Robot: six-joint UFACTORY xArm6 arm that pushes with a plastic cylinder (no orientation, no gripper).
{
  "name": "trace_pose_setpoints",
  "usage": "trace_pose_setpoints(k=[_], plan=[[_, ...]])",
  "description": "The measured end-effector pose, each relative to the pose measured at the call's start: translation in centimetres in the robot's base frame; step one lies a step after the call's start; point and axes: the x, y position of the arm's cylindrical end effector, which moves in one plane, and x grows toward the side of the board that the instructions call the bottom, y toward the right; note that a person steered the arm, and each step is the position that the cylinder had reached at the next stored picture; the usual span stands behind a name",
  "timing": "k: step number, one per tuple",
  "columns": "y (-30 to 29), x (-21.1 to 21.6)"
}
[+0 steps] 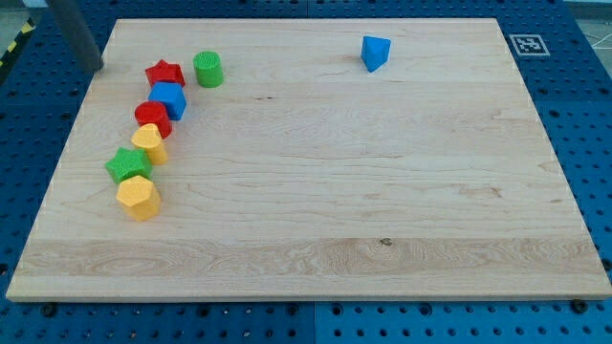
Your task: Slide blue cube to the blue triangle
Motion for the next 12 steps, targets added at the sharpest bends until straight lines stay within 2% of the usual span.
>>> trace_pose_setpoints(k=[1,2,3,4,7,10,11,12], plan=[[0.4,4.8],[3.7,5.8],[7.1,5.8],[8.0,5.8],[21.2,5.8],[17.3,4.1],[22.0,3.7],[29.1,3.7]])
